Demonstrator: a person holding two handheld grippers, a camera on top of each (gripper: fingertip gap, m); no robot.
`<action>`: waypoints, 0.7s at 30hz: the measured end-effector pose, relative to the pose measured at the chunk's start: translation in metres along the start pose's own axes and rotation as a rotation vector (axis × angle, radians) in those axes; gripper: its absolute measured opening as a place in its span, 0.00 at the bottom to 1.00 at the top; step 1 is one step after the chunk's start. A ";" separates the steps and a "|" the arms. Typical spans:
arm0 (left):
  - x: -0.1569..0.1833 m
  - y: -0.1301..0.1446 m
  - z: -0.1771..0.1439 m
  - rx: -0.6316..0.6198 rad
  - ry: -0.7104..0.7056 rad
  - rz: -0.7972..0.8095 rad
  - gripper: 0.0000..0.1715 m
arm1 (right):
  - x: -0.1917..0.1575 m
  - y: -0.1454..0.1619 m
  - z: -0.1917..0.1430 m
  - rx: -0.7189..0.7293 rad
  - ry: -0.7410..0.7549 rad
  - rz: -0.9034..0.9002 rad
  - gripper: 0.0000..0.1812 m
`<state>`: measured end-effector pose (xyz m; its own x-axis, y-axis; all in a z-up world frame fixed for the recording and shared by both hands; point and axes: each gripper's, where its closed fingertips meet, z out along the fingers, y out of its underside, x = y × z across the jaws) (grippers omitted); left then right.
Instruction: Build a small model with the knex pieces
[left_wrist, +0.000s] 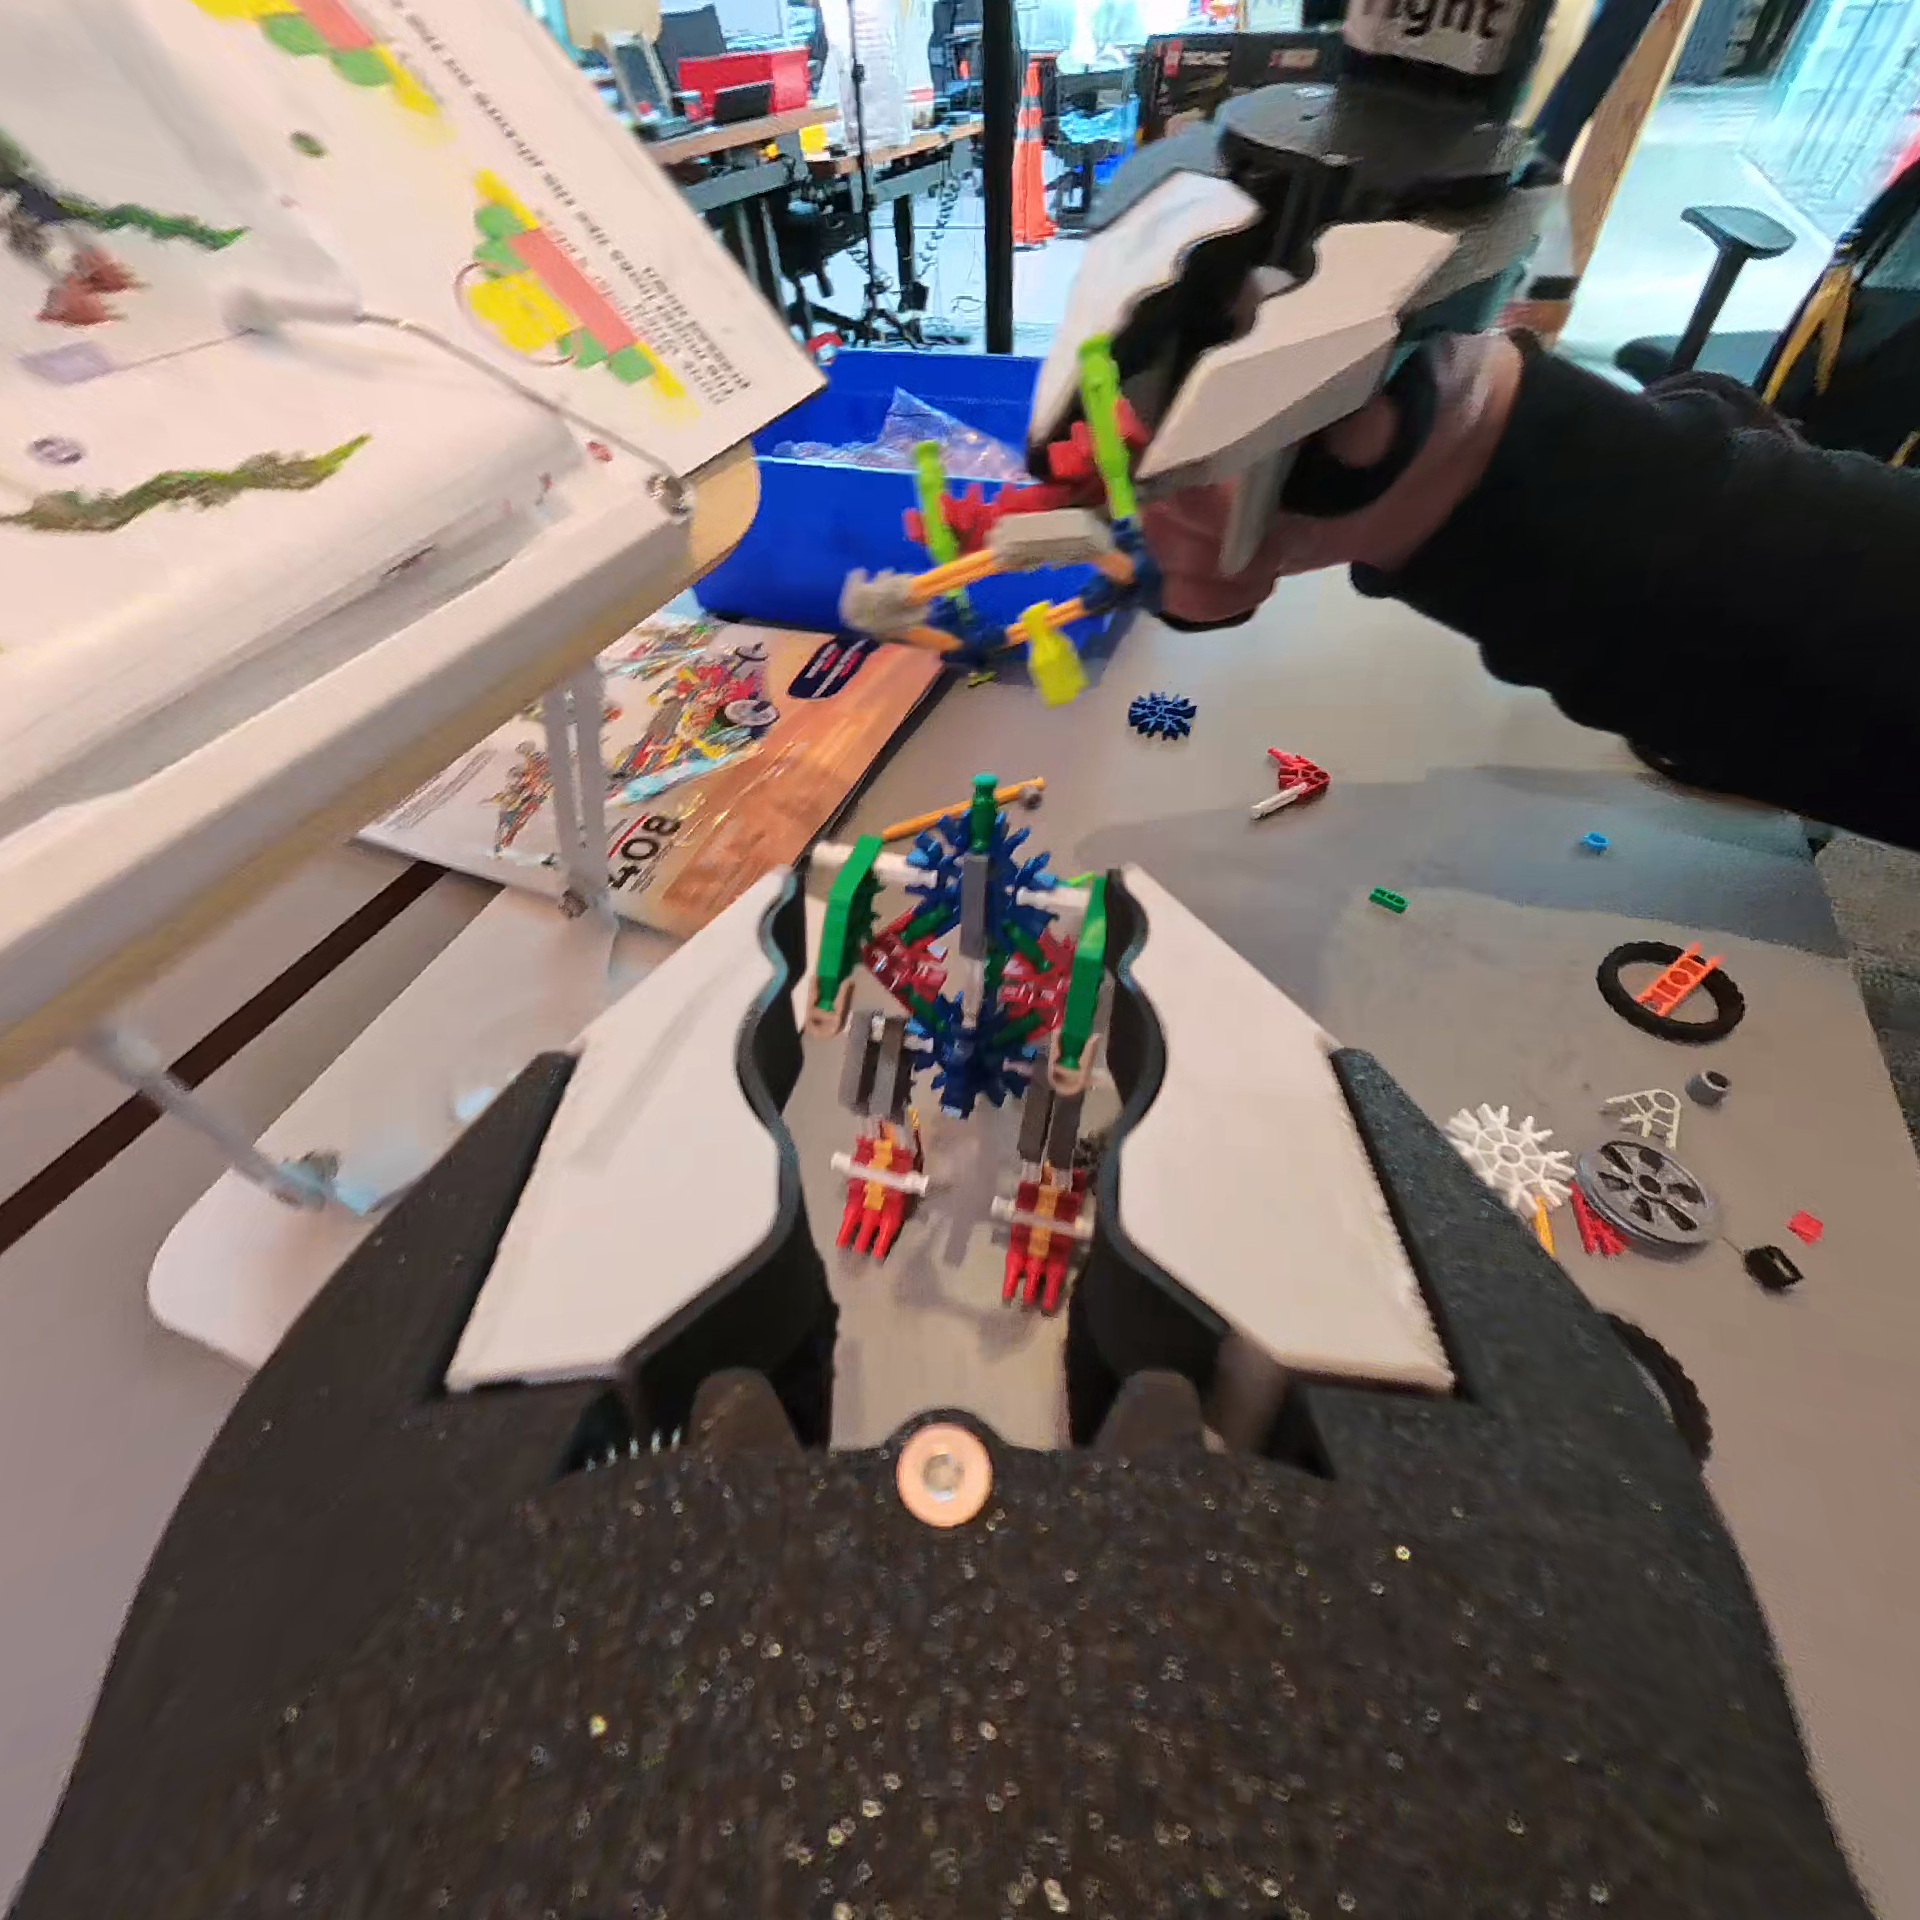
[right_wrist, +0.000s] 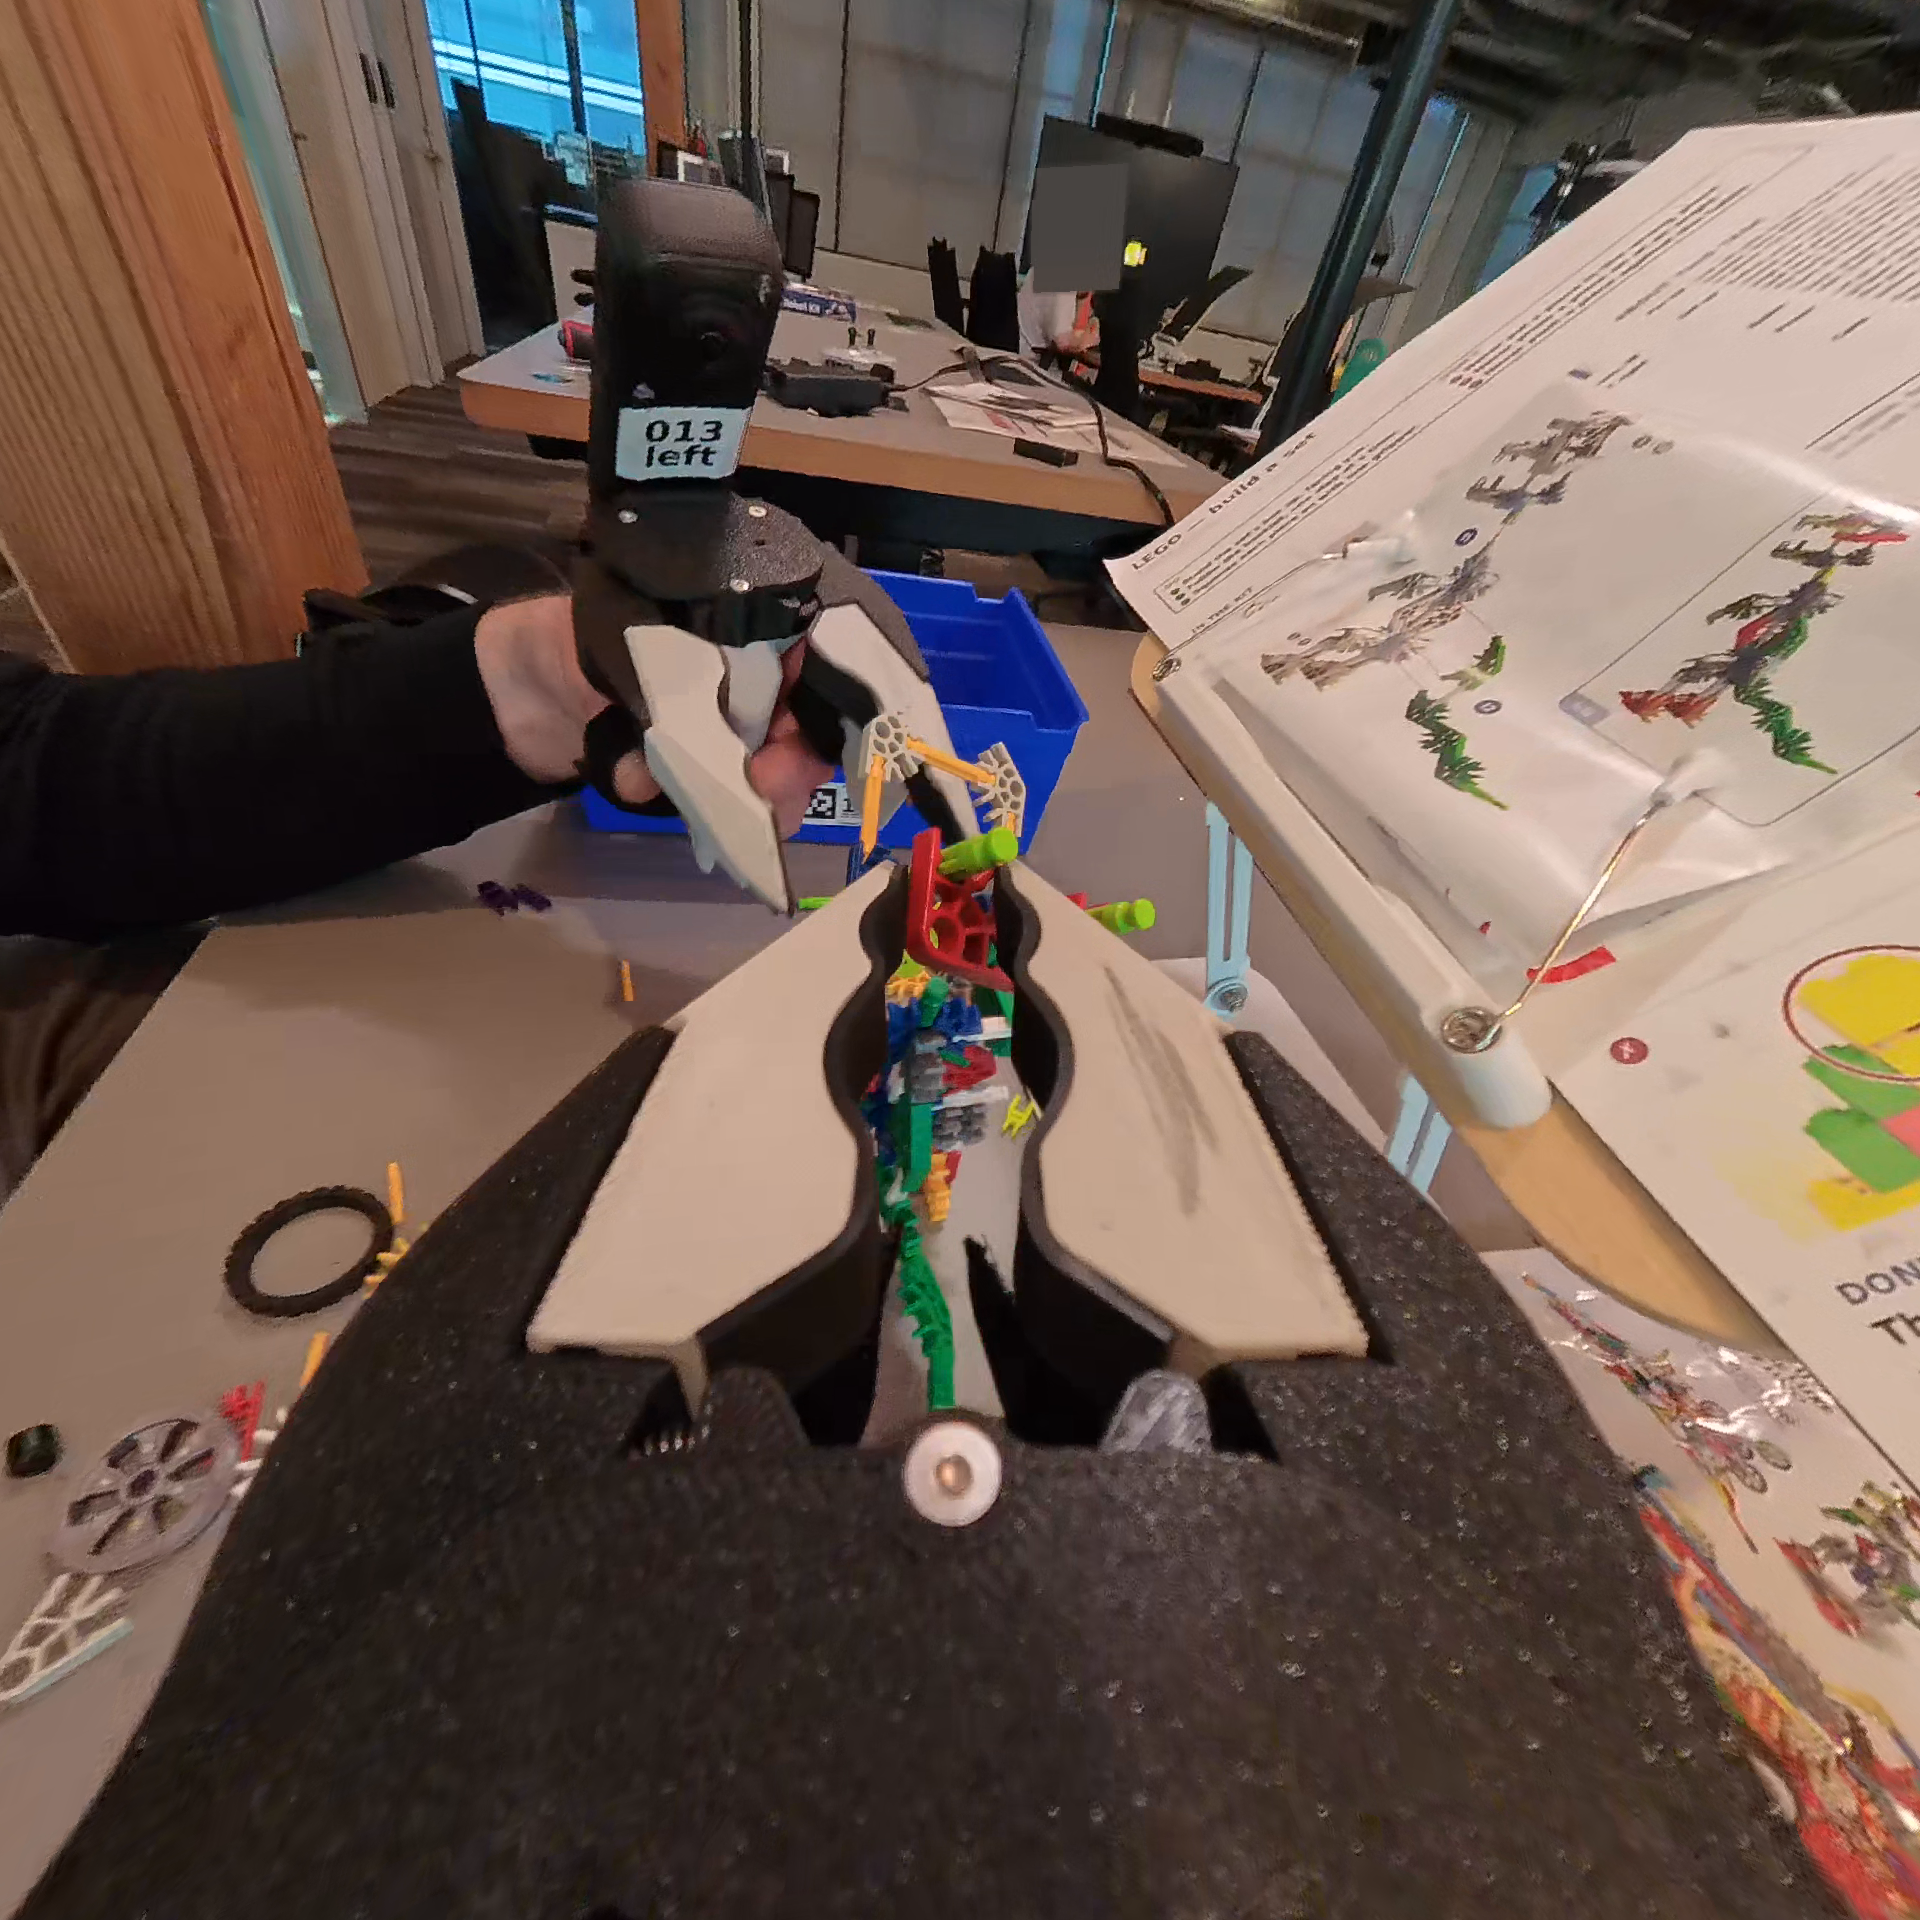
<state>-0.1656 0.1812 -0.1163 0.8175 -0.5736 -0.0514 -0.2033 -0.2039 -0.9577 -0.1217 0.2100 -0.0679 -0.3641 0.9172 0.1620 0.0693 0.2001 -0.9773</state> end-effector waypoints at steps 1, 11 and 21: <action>0.003 0.000 0.007 -0.002 0.013 0.013 0.30 | 0.002 0.001 0.001 0.006 0.000 -0.007 0.08; 0.008 0.009 0.039 -0.004 0.059 0.003 0.21 | -0.001 0.010 0.009 0.008 -0.058 -0.093 0.08; 0.006 0.006 0.039 0.049 0.083 -0.029 0.16 | 0.000 0.014 0.014 0.024 -0.069 -0.104 0.08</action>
<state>-0.1413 0.2077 -0.1333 0.7750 -0.6320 -0.0018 -0.1518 -0.1834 -0.9713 -0.1335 0.2082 -0.0837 -0.4309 0.8659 0.2541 0.0061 0.2843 -0.9587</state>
